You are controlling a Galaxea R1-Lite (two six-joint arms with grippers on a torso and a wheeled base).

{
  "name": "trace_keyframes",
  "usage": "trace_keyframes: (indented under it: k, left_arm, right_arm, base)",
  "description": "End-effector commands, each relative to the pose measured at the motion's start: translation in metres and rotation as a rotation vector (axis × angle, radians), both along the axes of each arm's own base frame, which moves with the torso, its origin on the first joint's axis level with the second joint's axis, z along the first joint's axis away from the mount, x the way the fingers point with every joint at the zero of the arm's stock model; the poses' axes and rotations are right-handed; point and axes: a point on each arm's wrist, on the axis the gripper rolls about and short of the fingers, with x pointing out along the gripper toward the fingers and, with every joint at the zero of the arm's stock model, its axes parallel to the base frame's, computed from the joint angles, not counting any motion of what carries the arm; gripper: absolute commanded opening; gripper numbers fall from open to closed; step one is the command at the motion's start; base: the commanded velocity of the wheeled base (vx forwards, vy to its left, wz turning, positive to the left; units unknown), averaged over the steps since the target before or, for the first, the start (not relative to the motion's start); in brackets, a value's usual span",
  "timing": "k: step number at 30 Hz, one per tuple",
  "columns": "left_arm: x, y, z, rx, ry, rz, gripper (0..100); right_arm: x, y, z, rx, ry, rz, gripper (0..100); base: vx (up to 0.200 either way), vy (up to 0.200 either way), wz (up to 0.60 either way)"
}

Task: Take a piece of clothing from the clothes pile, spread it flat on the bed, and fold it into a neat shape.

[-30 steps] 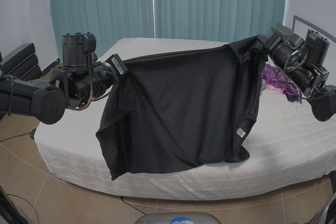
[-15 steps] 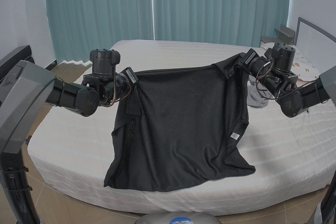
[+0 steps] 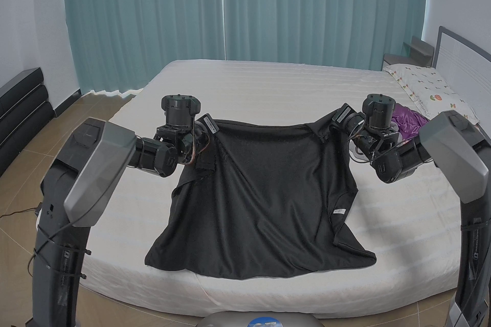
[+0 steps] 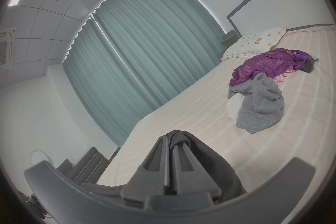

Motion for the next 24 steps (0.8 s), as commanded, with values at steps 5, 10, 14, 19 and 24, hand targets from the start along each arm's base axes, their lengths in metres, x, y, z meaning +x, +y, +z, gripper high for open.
trace_keyframes:
  k: [5,10,14,19,24]
  left_arm:
    - [0.028,-0.011,-0.071,0.017,0.047,-0.003,0]
    - [0.031,-0.012,-0.088,0.020,0.065,-0.002,100]
    - [0.032,-0.011,-0.092,0.030,0.059,0.016,100]
    - [0.034,-0.005,-0.080,0.041,0.036,0.103,100]
    - [0.036,0.019,-0.059,0.057,0.073,0.139,100]
  right_arm:
    - [0.032,-0.009,-0.070,-0.022,0.076,-0.081,0]
    - [0.032,-0.003,-0.102,-0.039,0.133,-0.056,100]
    - [0.036,-0.004,-0.117,-0.041,0.141,-0.073,100]
    - [0.036,-0.021,-0.089,-0.004,0.094,-0.113,100]
    - [0.023,-0.035,-0.064,0.065,0.087,-0.133,100]
  base:
    - [0.000,0.000,0.00]
    - [0.000,0.000,0.00]
    - [0.000,0.000,0.00]
    - [0.000,0.000,0.00]
    - [0.000,0.000,0.00]
